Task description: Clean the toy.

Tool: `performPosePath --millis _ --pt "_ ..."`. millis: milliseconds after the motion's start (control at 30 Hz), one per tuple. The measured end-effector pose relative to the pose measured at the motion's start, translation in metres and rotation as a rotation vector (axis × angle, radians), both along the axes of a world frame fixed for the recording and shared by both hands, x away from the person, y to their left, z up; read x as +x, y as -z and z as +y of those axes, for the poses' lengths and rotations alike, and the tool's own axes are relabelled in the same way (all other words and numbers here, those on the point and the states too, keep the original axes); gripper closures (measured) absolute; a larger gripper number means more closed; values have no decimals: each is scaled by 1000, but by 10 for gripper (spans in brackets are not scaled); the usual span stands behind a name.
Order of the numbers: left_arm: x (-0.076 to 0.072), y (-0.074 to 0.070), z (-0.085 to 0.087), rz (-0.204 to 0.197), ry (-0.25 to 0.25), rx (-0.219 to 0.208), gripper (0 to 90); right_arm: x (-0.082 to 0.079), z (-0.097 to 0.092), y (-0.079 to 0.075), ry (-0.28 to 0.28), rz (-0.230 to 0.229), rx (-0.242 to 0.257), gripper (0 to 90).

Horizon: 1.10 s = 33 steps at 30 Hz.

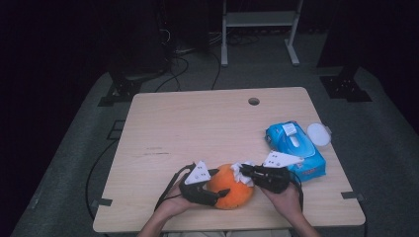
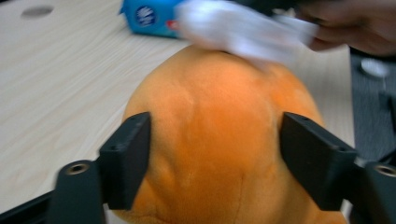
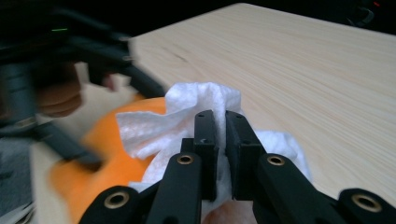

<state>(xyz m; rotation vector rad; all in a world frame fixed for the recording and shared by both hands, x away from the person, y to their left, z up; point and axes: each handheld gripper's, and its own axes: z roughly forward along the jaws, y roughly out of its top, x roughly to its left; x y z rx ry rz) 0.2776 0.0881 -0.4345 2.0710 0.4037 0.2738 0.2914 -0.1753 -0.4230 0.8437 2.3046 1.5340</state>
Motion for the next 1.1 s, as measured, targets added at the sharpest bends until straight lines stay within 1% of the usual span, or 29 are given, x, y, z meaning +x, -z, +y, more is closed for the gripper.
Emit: performPosePath --millis 67,100,167,200,267,333,367,433,467,500,533,567,600,633,667,700,733,767,800,833,867,900,933,967,1033,1100 --pt "-3 1 -4 -22 17 17 300 6 -4 4 26 35 10 827" --pt "-4 1 -5 -28 22 24 300 6 -3 5 23 45 14 827" --pt "-4 1 -4 -27 31 27 298 3 4 4 11 31 8 828" --pt "-4 2 -4 -30 37 21 299 1 7 2 -2 29 16 827" --pt "-6 2 -5 -37 45 25 296 -2 15 -1 -34 21 27 827" --pt "-6 1 -5 -42 49 31 289 -3 20 -2 -52 11 14 827" --pt "-5 0 -3 -40 48 27 276 -3 20 -2 -55 10 8 827" --pt "-1 -3 2 -22 20 11 200 0 14 0 -52 24 13 827" --pt "1 -5 3 -14 -2 11 165 1 11 1 -45 26 9 828" --pt "3 -5 4 3 -17 0 135 2 8 1 -38 28 8 828" --pt "4 -3 4 19 -20 -2 135 4 6 2 -28 33 10 828" --pt "3 -2 3 22 -21 2 136 5 4 2 -20 45 15 828" --pt "2 -1 1 13 -15 14 148 6 4 2 -16 48 18 828" --pt "0 -1 -1 4 -1 22 180 5 6 1 -17 50 18 828" --pt "-3 -1 -2 -18 7 35 203 3 9 0 -25 42 13 829" --pt "-4 -1 -4 -24 14 37 220 0 14 -2 -37 31 12 829" --pt "-7 -2 -7 -41 30 42 227 -2 17 -4 -45 32 14 828" --pt "-9 -2 -8 -48 37 44 232 -6 24 -6 -73 25 20 828" --pt "-11 -3 -11 -57 43 58 232 -8 29 -7 -87 21 15 828" --pt "-12 -3 -11 -63 44 67 234 -10 35 -7 -100 7 -2 829" --pt "-12 -3 -10 -59 41 65 236 -10 37 -7 -98 3 -17 829" --pt "-11 -3 -9 -53 43 61 240 -8 36 -6 -85 5 -18 830" --pt "-11 -3 -8 -51 46 54 244 -5 33 -5 -71 19 -12 831" --pt "-12 -3 -8 -54 51 57 250 -1 29 -4 -51 37 -6 831" --pt "-13 -4 -9 -63 59 66 255 5 21 0 -11 54 -9 831" --pt "-13 -4 -10 -65 53 69 261 9 14 2 15 56 -18 831"
